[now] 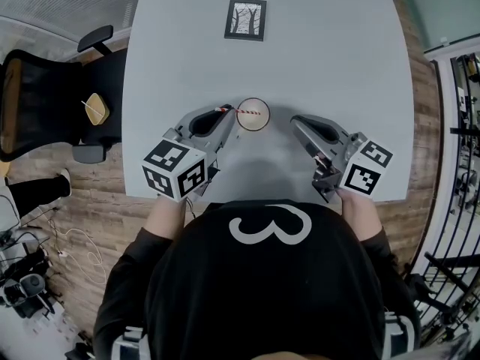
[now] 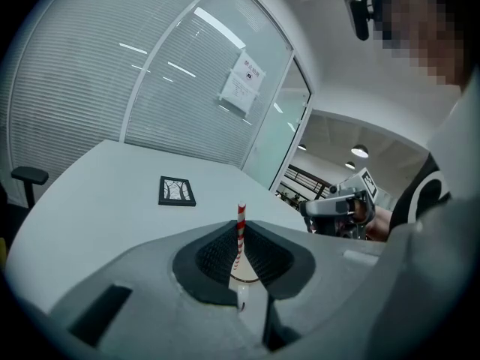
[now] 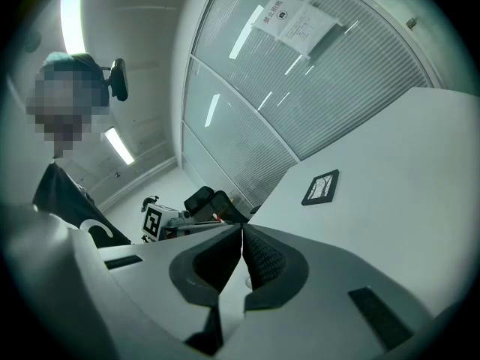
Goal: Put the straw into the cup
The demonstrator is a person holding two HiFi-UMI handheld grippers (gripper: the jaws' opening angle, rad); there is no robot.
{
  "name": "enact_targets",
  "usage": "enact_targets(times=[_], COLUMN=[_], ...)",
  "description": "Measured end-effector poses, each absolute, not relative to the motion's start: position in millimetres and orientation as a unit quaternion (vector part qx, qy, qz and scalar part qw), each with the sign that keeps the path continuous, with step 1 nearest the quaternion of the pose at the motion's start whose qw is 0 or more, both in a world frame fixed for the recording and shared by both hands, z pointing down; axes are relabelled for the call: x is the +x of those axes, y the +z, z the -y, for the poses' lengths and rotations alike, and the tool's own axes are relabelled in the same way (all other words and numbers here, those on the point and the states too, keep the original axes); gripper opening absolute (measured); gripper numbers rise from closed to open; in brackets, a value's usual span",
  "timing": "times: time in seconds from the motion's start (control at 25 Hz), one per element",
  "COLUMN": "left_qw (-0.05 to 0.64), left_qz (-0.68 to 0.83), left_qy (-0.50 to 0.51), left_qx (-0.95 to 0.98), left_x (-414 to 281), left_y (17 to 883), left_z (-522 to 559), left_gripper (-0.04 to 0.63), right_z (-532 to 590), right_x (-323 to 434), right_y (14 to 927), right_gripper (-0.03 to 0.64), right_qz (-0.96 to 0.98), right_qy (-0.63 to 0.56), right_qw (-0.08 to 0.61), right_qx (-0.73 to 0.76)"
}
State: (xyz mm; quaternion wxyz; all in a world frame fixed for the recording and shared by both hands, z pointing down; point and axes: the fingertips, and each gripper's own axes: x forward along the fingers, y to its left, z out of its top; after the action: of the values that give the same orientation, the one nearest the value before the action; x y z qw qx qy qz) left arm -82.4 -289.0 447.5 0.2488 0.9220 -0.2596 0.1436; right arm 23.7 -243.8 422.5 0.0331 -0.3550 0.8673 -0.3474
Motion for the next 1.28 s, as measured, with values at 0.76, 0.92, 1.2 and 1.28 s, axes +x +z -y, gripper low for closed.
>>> enact_targets(times=[0.76,0.92,1.2,1.28], left_qw=[0.293,0.306,0.322,0.322], left_qz=[0.274,0.278,0.277,0.276], left_qy=[0.12,0.113,0.1,0.101], left_qx=[0.908,0.904,0.9,0.9], left_x=[-89,-92,-96,-96], left_y=[466,468,470,471], left_z=[294,294,293,292], left_gripper=[0.035,0.035,0.035,0.035], right_z=[242,241,242,242], right_x=[29,29,27,26], right_y=[429,430,433,434], right_gripper=[0.014,0.014,0.014,0.014], right_qz=[-0.863,-0.861,-0.86,-0.859], right_qy=[-0.352,-0.356,-0.36,-0.362], right_qw=[0.031,0.031,0.031,0.031], right_qx=[-0.361,-0.362,-0.361,-0.361])
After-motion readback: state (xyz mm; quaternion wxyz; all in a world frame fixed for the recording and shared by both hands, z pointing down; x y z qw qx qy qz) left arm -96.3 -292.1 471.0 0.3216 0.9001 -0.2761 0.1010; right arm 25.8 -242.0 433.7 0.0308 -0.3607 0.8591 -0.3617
